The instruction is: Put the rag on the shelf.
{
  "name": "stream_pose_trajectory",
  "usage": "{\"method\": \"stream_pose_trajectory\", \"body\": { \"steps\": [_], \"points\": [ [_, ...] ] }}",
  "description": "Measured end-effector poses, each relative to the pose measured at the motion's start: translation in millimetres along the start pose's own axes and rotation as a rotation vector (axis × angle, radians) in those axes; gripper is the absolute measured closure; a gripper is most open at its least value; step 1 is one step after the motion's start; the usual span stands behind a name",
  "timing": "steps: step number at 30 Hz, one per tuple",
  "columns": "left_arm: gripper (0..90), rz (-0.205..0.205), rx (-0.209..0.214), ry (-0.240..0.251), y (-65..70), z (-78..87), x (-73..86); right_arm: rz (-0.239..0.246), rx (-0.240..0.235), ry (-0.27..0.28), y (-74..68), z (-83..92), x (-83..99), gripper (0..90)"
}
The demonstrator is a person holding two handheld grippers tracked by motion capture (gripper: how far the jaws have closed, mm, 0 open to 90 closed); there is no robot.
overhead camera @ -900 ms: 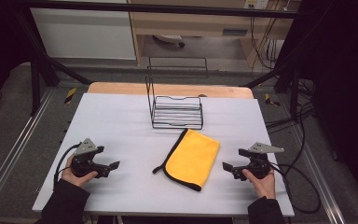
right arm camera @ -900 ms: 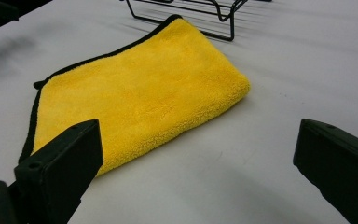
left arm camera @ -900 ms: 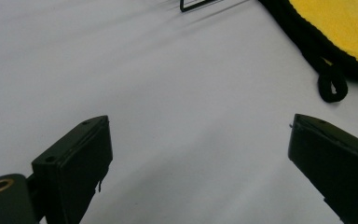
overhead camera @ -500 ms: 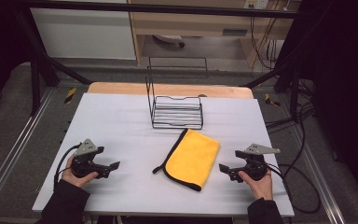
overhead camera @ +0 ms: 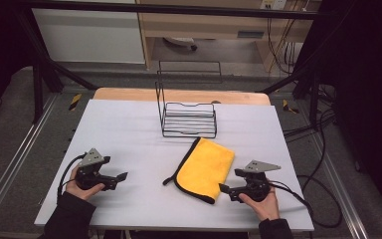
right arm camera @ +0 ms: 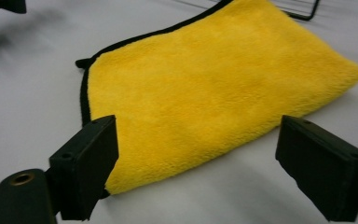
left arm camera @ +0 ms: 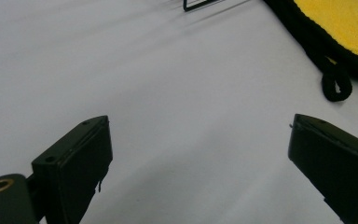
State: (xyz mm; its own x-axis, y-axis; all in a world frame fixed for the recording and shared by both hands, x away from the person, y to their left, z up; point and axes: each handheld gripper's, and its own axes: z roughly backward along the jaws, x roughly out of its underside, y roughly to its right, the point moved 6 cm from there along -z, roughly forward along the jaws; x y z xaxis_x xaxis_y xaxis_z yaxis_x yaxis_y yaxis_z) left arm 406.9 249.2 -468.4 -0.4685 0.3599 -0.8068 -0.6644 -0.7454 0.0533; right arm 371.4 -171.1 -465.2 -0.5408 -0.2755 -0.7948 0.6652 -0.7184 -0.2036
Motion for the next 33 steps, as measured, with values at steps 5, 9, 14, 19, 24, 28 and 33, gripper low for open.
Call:
{"method": "stream_pose_trajectory", "body": {
  "steps": [5, 9, 14, 19, 24, 28, 33],
  "points": [
    [6.3, -0.003, -0.002, -0.001, 0.0, 0.5, -0.1, 0.053, -0.034, -0.027, -18.3, -8.7, 2.7, 27.1],
    [6.6, -0.004, -0.009, -0.003, -0.7, 1.4, -0.1, 0.091, -0.057, -0.055, -30.0, -14.3, 8.0, 36.1],
    [7.0, -0.005, -0.011, -0.005, -0.2, 1.3, -0.2, 0.124, -0.065, -0.08, -38.4, -18.0, 12.9, 41.4],
    [7.5, -0.004, -0.013, -0.011, -0.2, -0.3, 0.2, 0.15, -0.07, -0.114, -42.7, -25.1, 20.5, 50.7],
    [8.1, -0.007, -0.014, -0.014, -0.2, -0.2, 0.5, 0.218, -0.022, -0.143, -44.6, -30.6, 25.6, 58.9],
    [8.2, -0.002, -0.015, -0.016, -0.8, -0.6, 1.3, 0.274, 0.015, -0.16, -46.3, -31.3, 25.6, 68.1],
    [8.5, 0.001, -0.014, -0.015, -1.0, -0.9, 1.2, 0.286, 0.006, -0.175, -45.6, -30.3, 24.9, 76.5]
  ]
}}
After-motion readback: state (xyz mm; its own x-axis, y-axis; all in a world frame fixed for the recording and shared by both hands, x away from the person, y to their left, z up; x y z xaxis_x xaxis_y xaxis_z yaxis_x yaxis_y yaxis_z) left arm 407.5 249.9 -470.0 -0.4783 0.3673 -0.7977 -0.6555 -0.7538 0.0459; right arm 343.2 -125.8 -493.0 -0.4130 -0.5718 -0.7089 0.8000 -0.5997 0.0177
